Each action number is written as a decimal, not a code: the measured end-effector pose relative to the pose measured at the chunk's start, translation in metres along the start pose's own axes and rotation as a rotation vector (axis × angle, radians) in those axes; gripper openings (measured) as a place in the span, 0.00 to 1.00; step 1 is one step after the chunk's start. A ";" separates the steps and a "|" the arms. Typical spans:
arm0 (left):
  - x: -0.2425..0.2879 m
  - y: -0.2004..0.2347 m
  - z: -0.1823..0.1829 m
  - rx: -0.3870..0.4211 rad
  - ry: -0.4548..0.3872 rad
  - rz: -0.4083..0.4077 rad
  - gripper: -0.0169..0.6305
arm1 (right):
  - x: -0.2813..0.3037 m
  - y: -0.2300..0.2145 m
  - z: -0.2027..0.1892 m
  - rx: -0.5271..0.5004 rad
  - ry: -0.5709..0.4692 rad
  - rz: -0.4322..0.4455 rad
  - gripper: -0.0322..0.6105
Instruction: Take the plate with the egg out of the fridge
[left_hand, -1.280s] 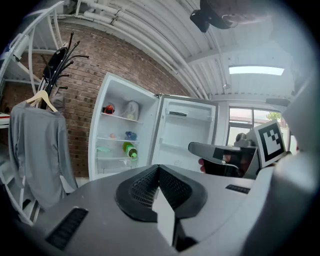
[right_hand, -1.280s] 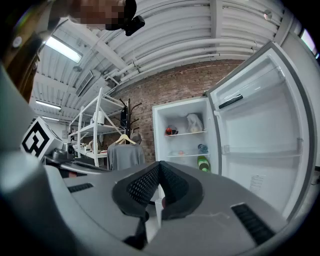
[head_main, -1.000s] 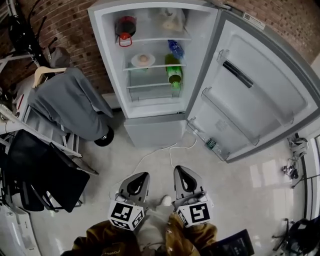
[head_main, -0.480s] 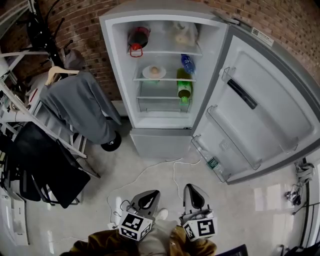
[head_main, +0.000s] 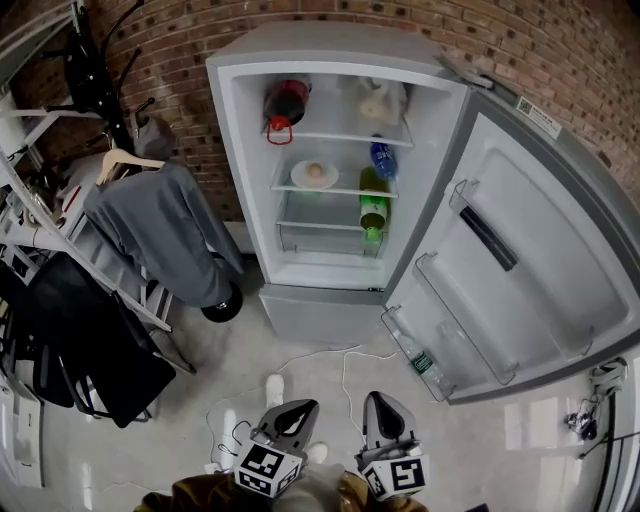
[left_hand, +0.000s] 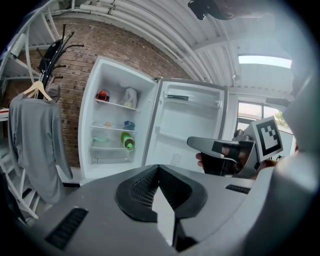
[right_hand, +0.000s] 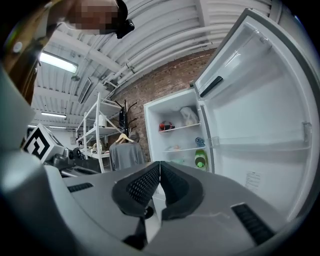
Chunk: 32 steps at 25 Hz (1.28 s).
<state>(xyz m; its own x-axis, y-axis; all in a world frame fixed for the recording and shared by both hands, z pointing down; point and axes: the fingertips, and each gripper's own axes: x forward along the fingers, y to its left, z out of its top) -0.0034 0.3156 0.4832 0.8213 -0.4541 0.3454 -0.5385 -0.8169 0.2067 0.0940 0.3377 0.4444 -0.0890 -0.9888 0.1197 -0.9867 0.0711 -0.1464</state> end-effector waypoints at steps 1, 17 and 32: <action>0.002 0.007 0.004 -0.008 -0.007 0.005 0.04 | 0.006 0.001 0.000 -0.003 0.004 0.007 0.06; 0.078 0.153 0.090 -0.084 -0.085 -0.069 0.04 | 0.181 0.010 0.040 -0.029 0.005 -0.020 0.06; 0.133 0.268 0.127 -0.090 -0.068 -0.159 0.04 | 0.317 0.014 0.044 -0.002 0.055 -0.097 0.06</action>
<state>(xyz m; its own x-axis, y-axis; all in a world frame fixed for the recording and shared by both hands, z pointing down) -0.0146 -0.0091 0.4685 0.9066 -0.3472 0.2399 -0.4131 -0.8464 0.3361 0.0574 0.0199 0.4374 -0.0006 -0.9824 0.1869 -0.9912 -0.0241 -0.1300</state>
